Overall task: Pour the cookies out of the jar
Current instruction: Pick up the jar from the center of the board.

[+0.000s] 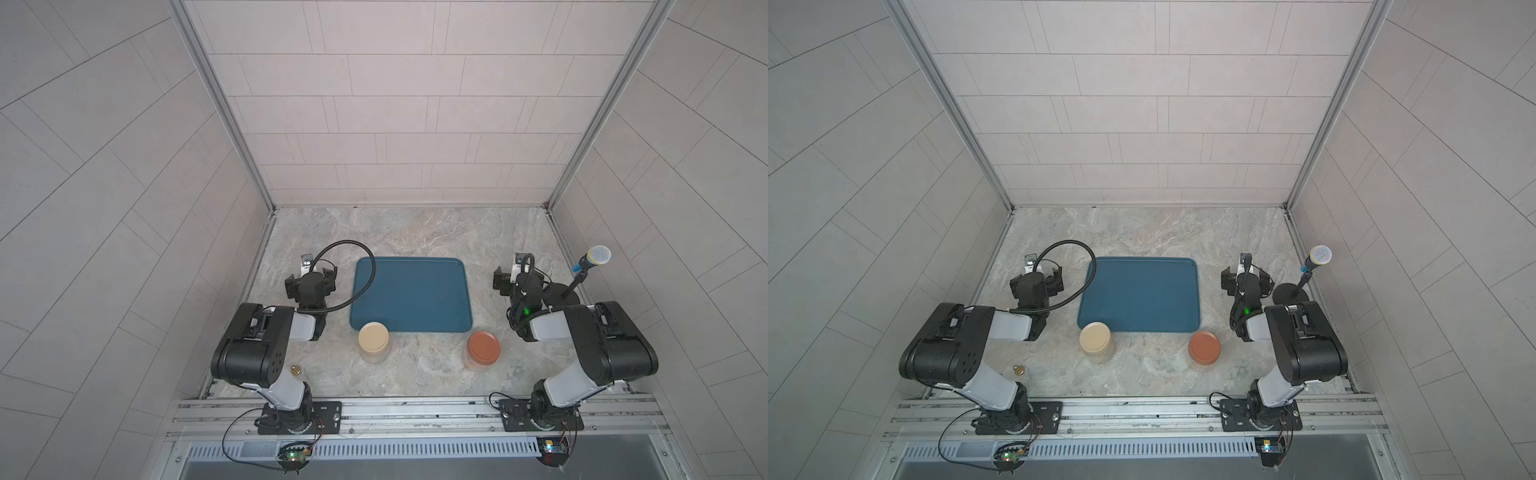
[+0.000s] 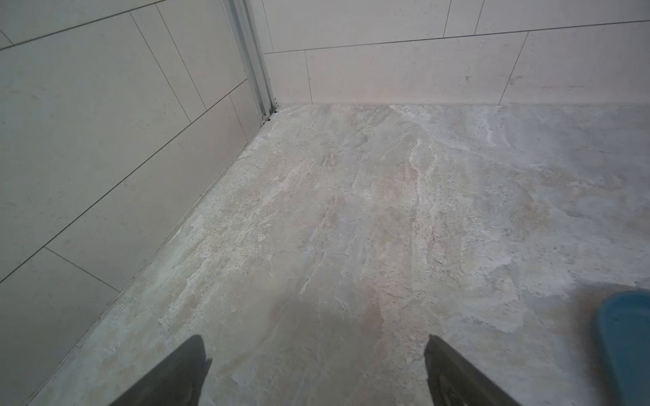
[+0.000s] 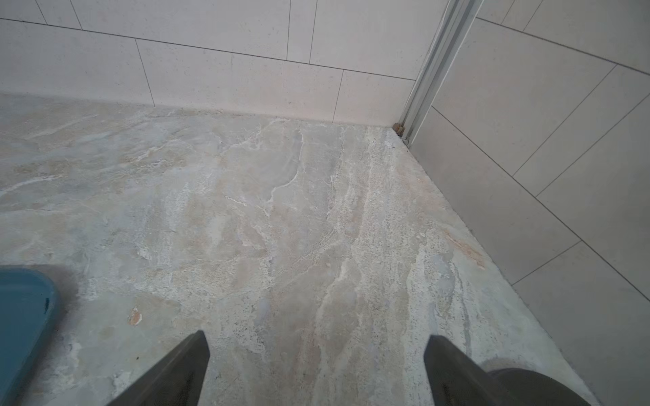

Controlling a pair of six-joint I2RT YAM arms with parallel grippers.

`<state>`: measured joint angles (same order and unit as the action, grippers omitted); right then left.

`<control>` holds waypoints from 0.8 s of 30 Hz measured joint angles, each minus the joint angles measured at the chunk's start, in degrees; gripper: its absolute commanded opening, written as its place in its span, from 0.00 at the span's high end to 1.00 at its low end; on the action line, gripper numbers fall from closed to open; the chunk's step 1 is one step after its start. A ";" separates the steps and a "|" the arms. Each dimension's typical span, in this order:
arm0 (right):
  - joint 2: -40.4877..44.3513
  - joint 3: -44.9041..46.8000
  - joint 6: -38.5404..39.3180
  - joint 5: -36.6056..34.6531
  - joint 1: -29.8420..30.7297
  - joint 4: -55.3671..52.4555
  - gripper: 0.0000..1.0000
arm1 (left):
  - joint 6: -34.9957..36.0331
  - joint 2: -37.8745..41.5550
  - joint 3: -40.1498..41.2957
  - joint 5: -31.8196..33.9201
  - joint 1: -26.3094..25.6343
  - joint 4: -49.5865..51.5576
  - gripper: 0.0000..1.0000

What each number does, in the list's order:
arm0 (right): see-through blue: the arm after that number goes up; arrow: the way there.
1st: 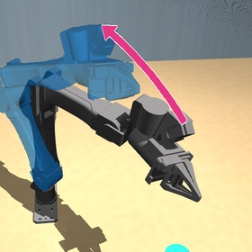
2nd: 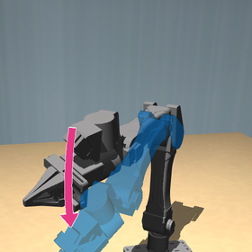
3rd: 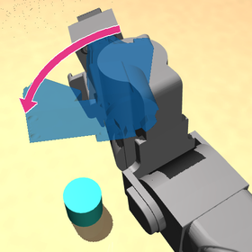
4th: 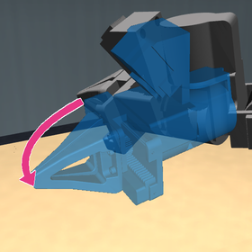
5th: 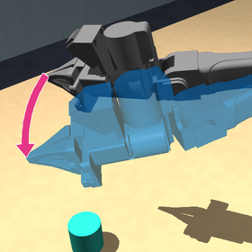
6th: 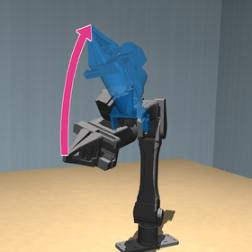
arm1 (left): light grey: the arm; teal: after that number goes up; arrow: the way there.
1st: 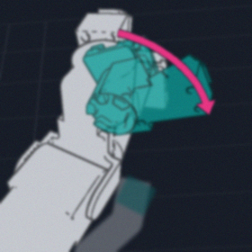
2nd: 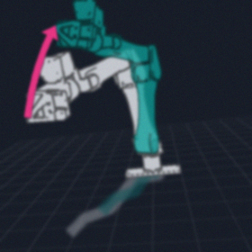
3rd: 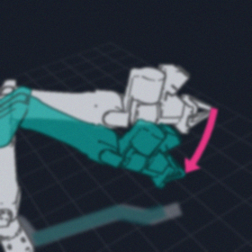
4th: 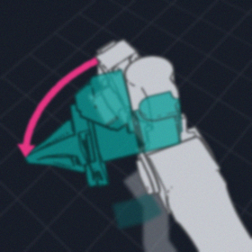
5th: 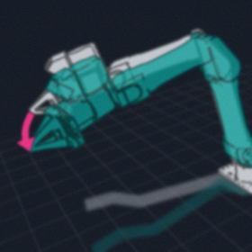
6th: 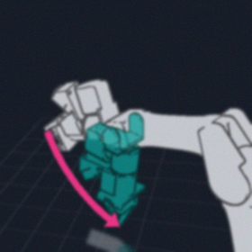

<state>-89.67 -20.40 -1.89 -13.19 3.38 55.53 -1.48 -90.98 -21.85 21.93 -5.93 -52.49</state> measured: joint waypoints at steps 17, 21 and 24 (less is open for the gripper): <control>0.00 0.00 -0.02 -0.09 0.00 -0.02 0.00 | -0.07 1.64 -0.55 3.19 -1.44 4.39 0.00; 0.00 0.07 -0.04 -0.76 0.00 0.15 0.00 | -0.17 1.64 -0.76 2.69 -1.07 5.42 0.00; 0.37 0.81 -0.66 -3.15 0.02 0.96 0.00 | -0.13 1.86 -0.79 2.56 -0.87 6.08 0.00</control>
<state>-89.30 -19.59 -2.55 -16.34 3.40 56.49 -1.61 -89.12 -22.63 24.49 -6.81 -46.41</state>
